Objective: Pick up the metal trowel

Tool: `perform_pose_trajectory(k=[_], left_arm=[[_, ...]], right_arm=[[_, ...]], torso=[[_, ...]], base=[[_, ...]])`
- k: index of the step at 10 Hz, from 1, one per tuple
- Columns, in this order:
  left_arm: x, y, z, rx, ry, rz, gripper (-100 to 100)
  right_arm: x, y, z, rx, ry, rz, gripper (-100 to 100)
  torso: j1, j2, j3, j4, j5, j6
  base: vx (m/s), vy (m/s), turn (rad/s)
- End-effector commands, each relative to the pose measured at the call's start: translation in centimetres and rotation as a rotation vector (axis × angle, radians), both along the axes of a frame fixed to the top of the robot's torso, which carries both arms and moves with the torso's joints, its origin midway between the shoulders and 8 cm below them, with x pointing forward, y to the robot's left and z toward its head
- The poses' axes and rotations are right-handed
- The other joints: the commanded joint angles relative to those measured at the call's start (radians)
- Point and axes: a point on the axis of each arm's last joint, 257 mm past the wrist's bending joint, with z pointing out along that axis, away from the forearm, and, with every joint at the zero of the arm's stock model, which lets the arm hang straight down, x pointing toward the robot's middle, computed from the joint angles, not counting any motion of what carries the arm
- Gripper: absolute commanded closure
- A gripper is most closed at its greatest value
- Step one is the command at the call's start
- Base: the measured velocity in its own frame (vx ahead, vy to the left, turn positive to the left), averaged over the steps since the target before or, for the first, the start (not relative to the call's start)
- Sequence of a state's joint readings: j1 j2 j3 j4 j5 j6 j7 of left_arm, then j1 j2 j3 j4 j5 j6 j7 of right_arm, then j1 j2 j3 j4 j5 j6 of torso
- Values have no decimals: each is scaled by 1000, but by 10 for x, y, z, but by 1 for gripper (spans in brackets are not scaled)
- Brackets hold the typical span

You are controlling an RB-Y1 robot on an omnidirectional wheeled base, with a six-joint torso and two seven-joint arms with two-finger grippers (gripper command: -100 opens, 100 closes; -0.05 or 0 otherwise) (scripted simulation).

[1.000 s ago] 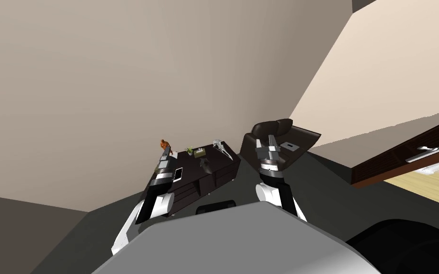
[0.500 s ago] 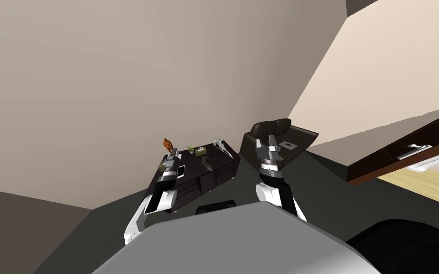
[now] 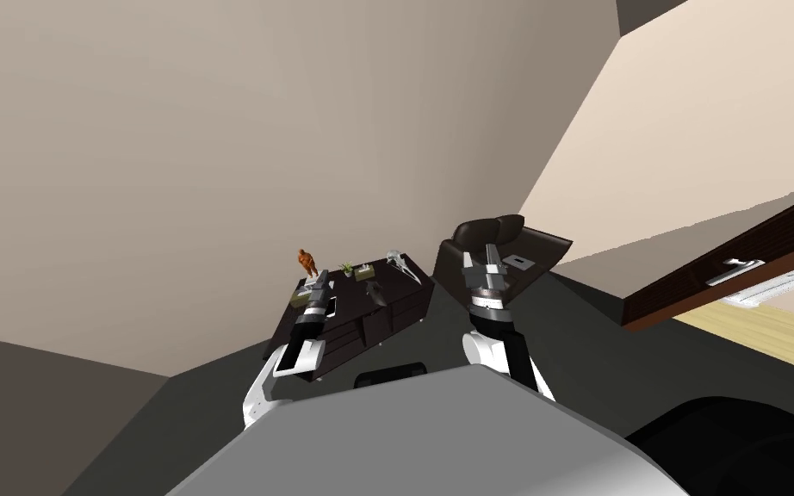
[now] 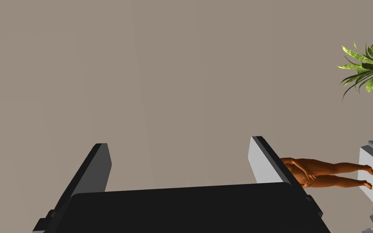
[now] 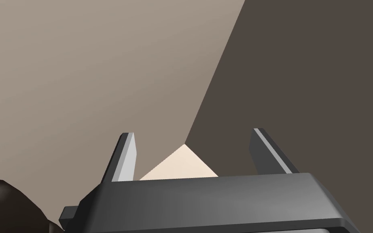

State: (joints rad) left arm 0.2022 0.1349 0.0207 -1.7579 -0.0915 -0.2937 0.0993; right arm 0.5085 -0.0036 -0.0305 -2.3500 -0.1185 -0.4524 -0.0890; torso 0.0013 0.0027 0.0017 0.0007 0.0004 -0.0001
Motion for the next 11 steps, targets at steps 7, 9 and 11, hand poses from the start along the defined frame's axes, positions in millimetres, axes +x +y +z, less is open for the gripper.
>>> perform_pose_trajectory(k=[7,9,11], left_arm=[[33,-16,-62,55,135,-28,-100],[40,-20,-84,71,181,-34,-100],[46,-25,-96,89,209,-43,-100]], right_arm=[[0,0,0,0,0,0,0],[0,0,0,0,0,0,0],[0,0,0,0,0,0,0]], torso=[[0,-1,-1,0,0,0],[0,-1,-1,0,0,0],[0,-1,-1,0,0,0]], base=[[-36,23,-14],[-30,20,-21],[-26,19,-15]])
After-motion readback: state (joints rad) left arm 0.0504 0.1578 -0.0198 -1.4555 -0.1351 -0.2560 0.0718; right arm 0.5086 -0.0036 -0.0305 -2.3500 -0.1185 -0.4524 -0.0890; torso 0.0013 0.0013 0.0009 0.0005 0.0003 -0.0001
